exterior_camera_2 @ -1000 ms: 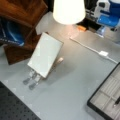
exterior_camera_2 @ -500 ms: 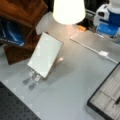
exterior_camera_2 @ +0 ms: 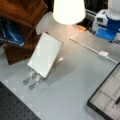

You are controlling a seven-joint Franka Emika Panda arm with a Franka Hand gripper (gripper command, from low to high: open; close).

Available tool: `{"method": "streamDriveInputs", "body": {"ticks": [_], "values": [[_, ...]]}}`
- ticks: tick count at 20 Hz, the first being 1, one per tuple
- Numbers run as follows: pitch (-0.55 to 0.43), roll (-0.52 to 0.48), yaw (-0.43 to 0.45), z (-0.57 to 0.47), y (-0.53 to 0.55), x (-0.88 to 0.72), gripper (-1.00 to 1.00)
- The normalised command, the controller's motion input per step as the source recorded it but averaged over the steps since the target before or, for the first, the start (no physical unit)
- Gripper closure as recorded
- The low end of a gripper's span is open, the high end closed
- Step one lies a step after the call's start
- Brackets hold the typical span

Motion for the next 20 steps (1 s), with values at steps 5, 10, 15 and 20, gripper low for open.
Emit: {"method": "streamDriveInputs", "body": {"ticks": [5, 10, 15, 20], "values": [[-0.305, 0.064, 0.007, -0.48, 0.01, -0.32, 1.0], [-0.288, 0.044, 0.003, -0.56, 0.03, -0.39, 1.0], [-0.247, 0.0, 0.007, -0.49, 0.01, -0.54, 1.0], [-0.339, -0.024, 0.013, -0.35, 0.01, -0.58, 1.0]]}}
